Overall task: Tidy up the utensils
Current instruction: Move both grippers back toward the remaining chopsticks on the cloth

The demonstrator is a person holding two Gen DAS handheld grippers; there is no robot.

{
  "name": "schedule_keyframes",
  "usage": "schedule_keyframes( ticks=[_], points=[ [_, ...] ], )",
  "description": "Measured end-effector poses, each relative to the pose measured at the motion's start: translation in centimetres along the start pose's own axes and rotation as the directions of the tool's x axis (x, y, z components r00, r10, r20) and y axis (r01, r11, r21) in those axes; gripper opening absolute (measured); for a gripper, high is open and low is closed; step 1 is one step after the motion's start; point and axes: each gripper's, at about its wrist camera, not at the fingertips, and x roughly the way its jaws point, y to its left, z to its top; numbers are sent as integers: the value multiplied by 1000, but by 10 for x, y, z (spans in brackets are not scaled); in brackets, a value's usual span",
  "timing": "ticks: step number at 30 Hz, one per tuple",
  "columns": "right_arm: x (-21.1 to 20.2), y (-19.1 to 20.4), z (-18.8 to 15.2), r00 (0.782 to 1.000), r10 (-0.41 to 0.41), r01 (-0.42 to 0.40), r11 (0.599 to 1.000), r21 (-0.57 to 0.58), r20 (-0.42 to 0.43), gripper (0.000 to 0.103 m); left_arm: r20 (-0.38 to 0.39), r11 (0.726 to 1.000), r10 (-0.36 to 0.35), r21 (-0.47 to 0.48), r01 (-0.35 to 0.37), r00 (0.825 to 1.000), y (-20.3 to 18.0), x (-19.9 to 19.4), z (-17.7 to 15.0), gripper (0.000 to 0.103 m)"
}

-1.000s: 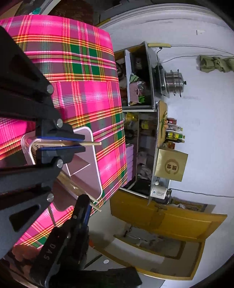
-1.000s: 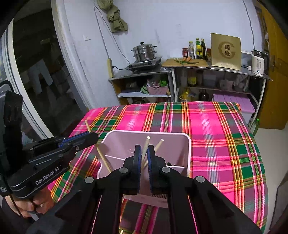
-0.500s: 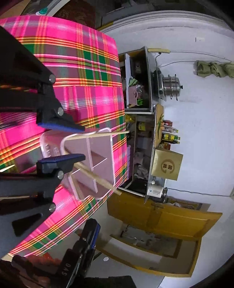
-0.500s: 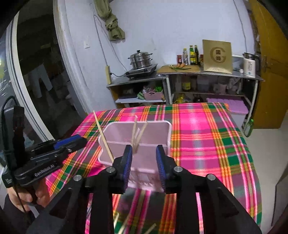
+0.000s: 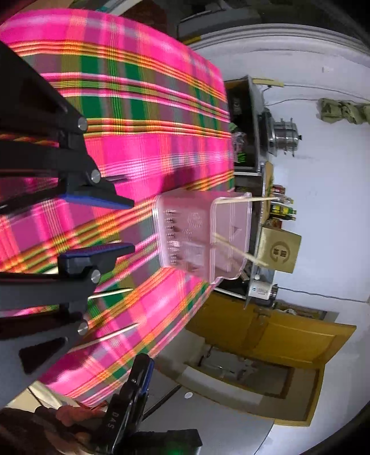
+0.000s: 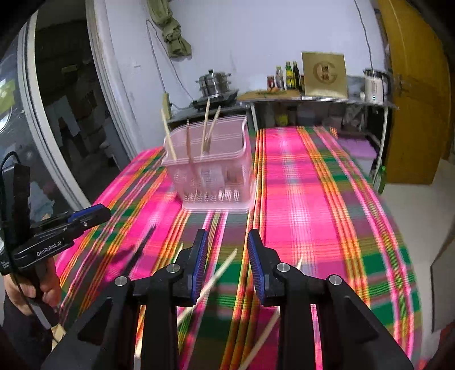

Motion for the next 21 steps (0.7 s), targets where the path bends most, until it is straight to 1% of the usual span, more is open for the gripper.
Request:
schedule_keyframes(
  ticks=[3, 8, 16, 21],
  points=[
    [-1, 1, -22, 1000, 3, -3, 1000, 8, -29, 30, -16, 1000, 7, 0, -7, 1000, 1, -4, -17, 25],
    [-2, 3, -37, 999, -2, 3, 1000, 21, -49, 30, -34, 1000, 5, -18, -5, 999, 3, -6, -34, 25],
    [8, 0, -40, 997, -16, 19, 999, 36, -79, 30, -56, 999, -43, -9, 43, 997, -9, 1, -33, 25],
    [17, -4, -38, 995, -32, 38, 998, 51, -99, 29, -89, 999, -35, -21, 33, 995, -16, 18, -30, 25]
  ],
)
